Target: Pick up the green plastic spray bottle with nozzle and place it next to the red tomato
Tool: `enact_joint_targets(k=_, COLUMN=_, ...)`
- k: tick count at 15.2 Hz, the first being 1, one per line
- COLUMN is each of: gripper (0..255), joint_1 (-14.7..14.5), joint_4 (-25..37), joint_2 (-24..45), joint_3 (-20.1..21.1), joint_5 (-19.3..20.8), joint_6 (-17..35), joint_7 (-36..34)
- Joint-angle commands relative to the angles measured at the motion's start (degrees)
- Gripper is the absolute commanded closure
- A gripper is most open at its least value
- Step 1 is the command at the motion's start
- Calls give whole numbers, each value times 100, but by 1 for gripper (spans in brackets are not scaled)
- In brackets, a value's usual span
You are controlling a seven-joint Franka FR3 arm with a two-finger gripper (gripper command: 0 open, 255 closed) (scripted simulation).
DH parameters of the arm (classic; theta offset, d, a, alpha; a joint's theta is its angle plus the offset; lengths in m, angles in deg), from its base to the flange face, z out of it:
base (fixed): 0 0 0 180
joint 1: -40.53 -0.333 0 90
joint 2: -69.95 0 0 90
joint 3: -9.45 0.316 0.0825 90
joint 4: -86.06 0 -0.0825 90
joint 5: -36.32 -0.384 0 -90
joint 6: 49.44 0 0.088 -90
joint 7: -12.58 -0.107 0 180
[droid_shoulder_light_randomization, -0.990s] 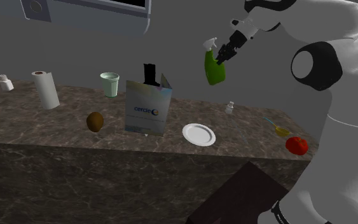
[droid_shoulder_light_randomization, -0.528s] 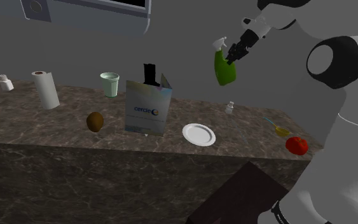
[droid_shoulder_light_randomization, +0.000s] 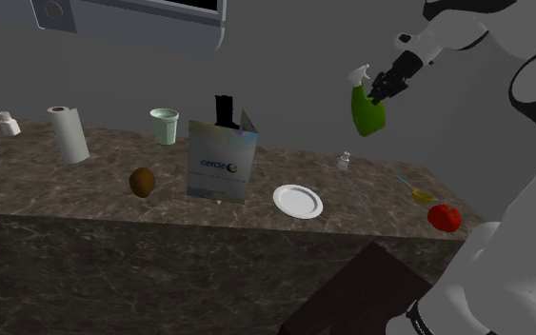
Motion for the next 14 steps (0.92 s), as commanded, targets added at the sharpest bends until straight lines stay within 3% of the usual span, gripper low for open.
enact_joint_targets(k=1, gripper=255, joint_1=57, joint_4=-160, joint_2=-229, joint_3=-70, joint_5=206, joint_6=-45, joint_7=126)
enact_joint_targets(k=8, gripper=255, joint_1=398, joint_4=-386, joint_2=-735, joint_3=-409, joint_5=724, joint_6=-398, joint_7=692)
enact_joint_targets(k=14, gripper=255, joint_1=701, joint_4=-264, joint_2=-770, joint_3=-931, joint_5=933, joint_6=-863, joint_7=1405)
